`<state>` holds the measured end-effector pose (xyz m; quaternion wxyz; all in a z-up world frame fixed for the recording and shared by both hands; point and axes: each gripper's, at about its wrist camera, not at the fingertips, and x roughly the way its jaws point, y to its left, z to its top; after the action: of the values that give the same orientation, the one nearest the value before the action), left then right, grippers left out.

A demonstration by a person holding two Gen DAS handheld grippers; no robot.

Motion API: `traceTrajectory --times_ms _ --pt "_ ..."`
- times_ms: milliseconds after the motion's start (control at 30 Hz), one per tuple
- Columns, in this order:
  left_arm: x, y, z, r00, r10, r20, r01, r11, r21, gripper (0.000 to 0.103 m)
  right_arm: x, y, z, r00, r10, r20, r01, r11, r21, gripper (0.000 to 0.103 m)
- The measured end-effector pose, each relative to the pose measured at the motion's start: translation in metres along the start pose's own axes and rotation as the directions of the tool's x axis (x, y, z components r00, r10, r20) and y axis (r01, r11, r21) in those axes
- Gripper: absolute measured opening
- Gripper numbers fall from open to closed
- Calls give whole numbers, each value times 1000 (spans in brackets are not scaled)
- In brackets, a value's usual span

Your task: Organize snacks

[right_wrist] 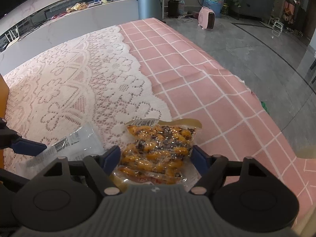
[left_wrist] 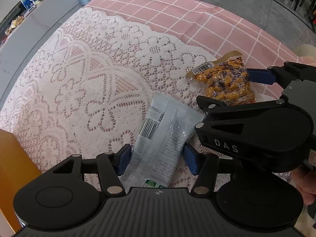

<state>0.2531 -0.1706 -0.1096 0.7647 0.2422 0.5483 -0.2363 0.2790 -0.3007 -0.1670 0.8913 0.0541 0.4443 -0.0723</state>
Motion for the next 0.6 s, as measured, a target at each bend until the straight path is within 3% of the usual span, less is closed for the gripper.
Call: traceTrajectory --times_ms 233,600 --pt "-11 1 -4 999 11 30 -9 998 -66 63 -12 -9 1 999 31 40 -33 998 51 74" --pt "-53 15 -13 985 26 168 11 977 -214 62 -37 -23 0 990 83 114 -97 988 118 74"
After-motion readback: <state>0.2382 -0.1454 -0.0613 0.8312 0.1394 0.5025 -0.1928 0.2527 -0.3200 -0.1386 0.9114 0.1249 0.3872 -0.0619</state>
